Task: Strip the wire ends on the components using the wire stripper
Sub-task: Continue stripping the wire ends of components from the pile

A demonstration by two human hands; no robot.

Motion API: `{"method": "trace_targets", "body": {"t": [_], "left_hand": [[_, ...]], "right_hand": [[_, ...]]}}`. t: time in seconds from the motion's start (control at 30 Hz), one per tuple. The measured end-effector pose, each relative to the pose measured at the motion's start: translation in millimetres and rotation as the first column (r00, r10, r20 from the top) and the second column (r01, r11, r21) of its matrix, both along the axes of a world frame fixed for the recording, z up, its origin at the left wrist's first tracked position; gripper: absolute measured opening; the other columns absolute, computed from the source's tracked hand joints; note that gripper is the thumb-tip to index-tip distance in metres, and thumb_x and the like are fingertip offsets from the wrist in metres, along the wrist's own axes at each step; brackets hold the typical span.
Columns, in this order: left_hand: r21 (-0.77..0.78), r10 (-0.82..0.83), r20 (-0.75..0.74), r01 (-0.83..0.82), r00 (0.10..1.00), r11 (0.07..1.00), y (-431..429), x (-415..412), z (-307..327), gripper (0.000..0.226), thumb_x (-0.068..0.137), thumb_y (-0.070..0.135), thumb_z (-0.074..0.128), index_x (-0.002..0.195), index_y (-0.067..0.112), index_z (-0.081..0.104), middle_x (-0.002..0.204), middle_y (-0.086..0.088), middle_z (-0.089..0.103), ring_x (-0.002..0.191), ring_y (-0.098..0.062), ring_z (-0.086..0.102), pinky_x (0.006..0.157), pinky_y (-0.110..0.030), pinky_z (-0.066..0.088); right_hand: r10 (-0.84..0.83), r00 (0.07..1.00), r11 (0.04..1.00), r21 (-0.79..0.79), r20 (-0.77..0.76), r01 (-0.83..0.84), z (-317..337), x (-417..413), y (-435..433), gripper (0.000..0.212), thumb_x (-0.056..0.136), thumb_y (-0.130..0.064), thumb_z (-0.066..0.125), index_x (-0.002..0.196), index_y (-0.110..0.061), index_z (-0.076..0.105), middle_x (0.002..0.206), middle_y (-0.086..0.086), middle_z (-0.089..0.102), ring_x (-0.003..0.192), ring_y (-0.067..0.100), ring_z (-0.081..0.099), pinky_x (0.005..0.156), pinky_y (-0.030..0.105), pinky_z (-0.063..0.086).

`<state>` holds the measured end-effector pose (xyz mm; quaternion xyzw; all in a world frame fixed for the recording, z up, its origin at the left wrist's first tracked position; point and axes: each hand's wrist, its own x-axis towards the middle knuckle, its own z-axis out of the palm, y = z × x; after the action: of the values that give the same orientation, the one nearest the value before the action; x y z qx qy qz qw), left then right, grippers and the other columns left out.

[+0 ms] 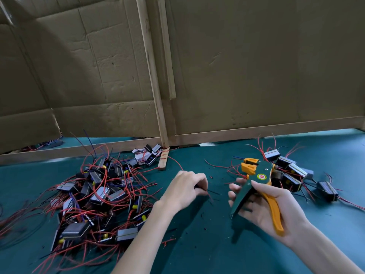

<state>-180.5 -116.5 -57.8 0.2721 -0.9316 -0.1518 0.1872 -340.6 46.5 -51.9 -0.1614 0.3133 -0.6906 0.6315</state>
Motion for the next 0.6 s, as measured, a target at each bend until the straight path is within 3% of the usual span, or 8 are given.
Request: {"method": "trace_targets", "body": {"t": [0.13, 0.3, 0.4, 0.6], "left_hand": [[0.243, 0.087, -0.295, -0.013, 0.951, 0.97, 5.2, -1.0, 9.6, 0.014, 0.084, 0.008, 0.071, 0.08, 0.019, 0.063, 0.078, 0.01, 0.067, 0.076, -0.001, 0.06, 0.077, -0.012, 0.043], [0.469, 0.146, -0.627, 0.221, 0.765, 0.855, 11.3, 1.3, 38.8, 0.018, 0.09, -0.006, 0.059, 0.092, 0.011, 0.062, 0.081, -0.004, 0.07, 0.077, -0.014, 0.069, 0.078, -0.02, 0.052], [0.523, 0.15, -0.652, 0.297, 0.743, 0.799, 17.4, 5.4, 53.9, 0.014, 0.09, -0.001, 0.061, 0.094, 0.011, 0.067, 0.079, -0.001, 0.073, 0.075, -0.014, 0.068, 0.076, -0.022, 0.053], [0.548, 0.067, -0.557, 0.305, 0.828, 0.779, 27.5, 12.8, 73.3, 0.012, 0.087, 0.003, 0.065, 0.086, 0.014, 0.072, 0.073, 0.007, 0.07, 0.073, -0.007, 0.065, 0.073, -0.017, 0.052]], "right_hand": [[0.062, 0.995, 0.998, 0.034, -0.081, -0.059, -5.3, -0.8, -2.3, 0.042, 0.079, -0.013, 0.058, 0.117, 0.004, 0.06, 0.103, 0.03, 0.068, 0.081, 0.043, 0.069, 0.068, 0.05, 0.058], [0.18, 0.954, 0.983, 0.031, -0.241, -0.178, -5.5, 8.8, -2.8, 0.059, 0.056, -0.019, 0.09, 0.109, -0.002, 0.07, 0.096, 0.029, 0.066, 0.078, 0.043, 0.067, 0.072, 0.052, 0.056], [0.198, 0.931, 0.977, -0.013, -0.306, -0.212, -6.1, 14.8, -3.0, 0.062, 0.052, -0.028, 0.096, 0.105, -0.007, 0.071, 0.091, 0.029, 0.066, 0.074, 0.041, 0.066, 0.071, 0.051, 0.055], [0.197, 0.884, 0.964, -0.079, -0.423, -0.252, -0.1, 16.1, 5.1, 0.058, 0.056, -0.028, 0.096, 0.105, -0.008, 0.07, 0.09, 0.034, 0.065, 0.075, 0.043, 0.066, 0.07, 0.048, 0.056]]}}
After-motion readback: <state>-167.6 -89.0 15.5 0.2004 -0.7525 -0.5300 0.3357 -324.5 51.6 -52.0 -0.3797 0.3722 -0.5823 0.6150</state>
